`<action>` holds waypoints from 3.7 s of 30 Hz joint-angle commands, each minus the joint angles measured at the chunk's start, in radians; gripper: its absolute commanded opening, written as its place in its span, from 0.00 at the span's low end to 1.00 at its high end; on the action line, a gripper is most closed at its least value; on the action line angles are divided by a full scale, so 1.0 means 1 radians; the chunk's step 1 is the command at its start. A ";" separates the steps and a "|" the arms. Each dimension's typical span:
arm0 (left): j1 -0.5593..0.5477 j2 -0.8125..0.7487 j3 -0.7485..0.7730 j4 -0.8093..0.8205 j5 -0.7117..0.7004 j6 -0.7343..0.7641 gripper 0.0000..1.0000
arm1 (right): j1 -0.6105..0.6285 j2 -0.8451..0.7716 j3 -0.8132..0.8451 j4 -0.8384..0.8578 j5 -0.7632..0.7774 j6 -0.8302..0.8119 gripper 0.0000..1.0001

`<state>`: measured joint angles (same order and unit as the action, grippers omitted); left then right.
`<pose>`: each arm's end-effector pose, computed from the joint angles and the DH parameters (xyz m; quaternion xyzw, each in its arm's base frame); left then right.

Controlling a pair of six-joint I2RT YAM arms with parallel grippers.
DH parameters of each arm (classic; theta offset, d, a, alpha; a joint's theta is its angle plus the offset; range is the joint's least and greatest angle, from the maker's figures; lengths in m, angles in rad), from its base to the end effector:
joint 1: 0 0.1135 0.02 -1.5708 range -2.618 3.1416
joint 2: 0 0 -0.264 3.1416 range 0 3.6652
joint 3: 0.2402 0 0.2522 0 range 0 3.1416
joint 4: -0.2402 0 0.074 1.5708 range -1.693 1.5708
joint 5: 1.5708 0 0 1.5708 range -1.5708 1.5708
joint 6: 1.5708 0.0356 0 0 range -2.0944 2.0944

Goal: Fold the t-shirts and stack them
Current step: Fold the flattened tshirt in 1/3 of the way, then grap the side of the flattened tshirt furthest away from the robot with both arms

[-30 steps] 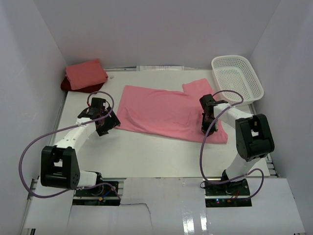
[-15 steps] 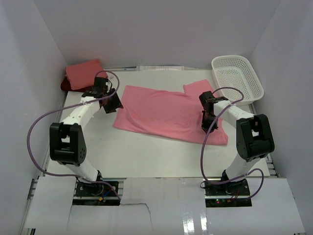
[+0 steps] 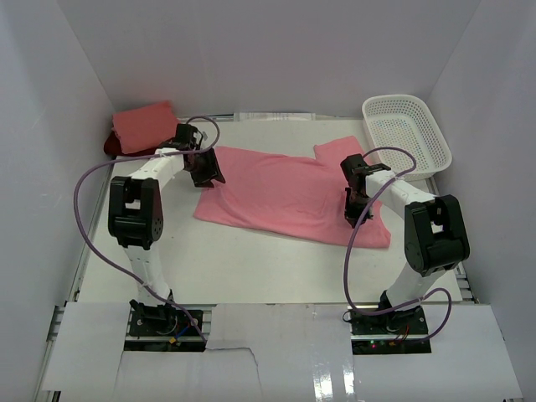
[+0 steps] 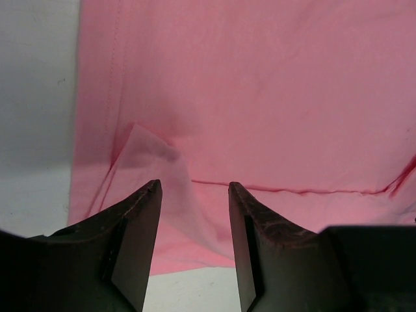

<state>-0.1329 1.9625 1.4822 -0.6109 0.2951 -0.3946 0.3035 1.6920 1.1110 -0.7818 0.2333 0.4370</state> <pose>0.4106 -0.0653 0.2017 -0.0907 0.9572 -0.1991 0.1896 0.3002 0.0854 0.1850 0.0780 0.9848 -0.0706 0.1380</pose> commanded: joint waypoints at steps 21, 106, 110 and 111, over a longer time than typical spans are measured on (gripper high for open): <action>-0.013 0.030 0.009 -0.121 -0.195 0.033 0.01 | 0.002 0.009 0.000 0.024 -0.011 -0.011 0.08; 0.019 0.044 0.254 -0.165 -0.318 0.003 0.79 | -0.087 0.779 1.086 0.196 -0.272 -0.302 0.68; 0.019 0.044 0.245 -0.164 -0.317 0.005 0.79 | -0.089 0.791 1.093 0.210 -0.238 -0.310 0.67; 0.018 0.044 0.240 -0.162 -0.317 0.003 0.79 | -0.090 0.793 1.095 0.213 -0.238 -0.311 0.66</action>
<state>-0.1188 2.0529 1.7039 -0.7849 -0.0158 -0.4000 0.2180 2.4733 2.1761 -0.6155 -0.0288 0.1452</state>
